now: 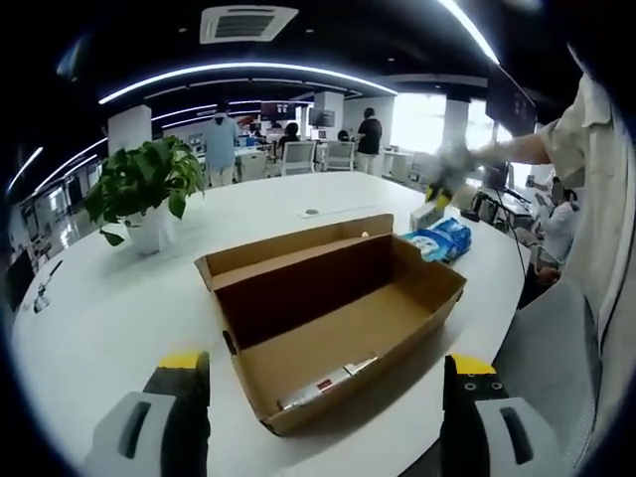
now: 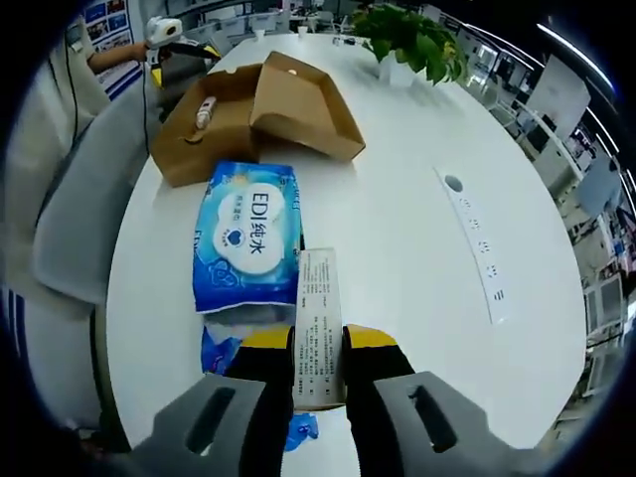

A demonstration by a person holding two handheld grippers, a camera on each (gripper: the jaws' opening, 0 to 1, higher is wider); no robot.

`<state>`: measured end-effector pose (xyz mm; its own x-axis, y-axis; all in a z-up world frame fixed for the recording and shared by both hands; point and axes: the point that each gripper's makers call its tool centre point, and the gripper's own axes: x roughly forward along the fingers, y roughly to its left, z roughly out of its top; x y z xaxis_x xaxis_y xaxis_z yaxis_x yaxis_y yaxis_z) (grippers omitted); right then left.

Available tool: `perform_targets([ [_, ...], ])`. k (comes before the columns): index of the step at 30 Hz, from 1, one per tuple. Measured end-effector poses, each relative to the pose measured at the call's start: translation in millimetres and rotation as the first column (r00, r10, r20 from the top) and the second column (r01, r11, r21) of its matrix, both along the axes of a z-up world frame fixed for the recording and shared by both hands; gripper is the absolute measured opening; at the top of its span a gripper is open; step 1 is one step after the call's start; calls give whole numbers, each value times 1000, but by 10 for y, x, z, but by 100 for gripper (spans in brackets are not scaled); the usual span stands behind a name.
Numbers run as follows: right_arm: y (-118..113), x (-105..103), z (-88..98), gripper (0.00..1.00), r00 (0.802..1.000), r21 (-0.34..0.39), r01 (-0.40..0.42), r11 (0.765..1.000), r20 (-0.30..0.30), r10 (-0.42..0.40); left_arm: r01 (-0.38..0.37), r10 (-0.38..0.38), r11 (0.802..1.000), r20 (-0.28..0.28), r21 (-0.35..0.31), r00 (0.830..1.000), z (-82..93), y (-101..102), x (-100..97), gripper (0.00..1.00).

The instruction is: Operate the shoe box by opening the lid, removing the specified soft item, and placing it in the target area until the item is outside and the box remains undamaged.

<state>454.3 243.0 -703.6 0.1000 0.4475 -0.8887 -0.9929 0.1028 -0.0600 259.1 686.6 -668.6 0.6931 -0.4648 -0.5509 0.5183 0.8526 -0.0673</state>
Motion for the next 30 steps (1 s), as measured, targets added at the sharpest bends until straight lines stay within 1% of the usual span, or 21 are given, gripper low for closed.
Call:
perform_targets([
  [6,-107,14,-133,16,1000,-46,-6,999,-13,5,-7,7,1000,-7,2,1000,-15,-8,-20,99],
  [8,-181,21,-180,16,1000,-82,-30,996,-5,30,-8,8,1000,-10,4,1000,-1,-33,-31,99],
  [12,-248,20,-238,16,999,-115,-49,992,3,50,-10,10,1000,-12,3,1000,-12,-25,-32,99],
  [16,-335,50,-294,16,996,-162,-77,984,21,81,-7,7,1000,-14,6,1000,21,-88,-47,99],
  [22,-391,65,-345,16,995,-190,-92,977,22,98,-10,10,1000,-13,6,1000,25,-83,-56,99],
  [23,-410,70,-361,17,994,-201,-95,975,24,102,-12,12,1000,-14,6,1000,12,-52,-59,99],
  [30,-481,79,-414,17,995,-229,-94,969,19,101,-20,20,1000,-17,6,1000,-14,-14,-74,99],
])
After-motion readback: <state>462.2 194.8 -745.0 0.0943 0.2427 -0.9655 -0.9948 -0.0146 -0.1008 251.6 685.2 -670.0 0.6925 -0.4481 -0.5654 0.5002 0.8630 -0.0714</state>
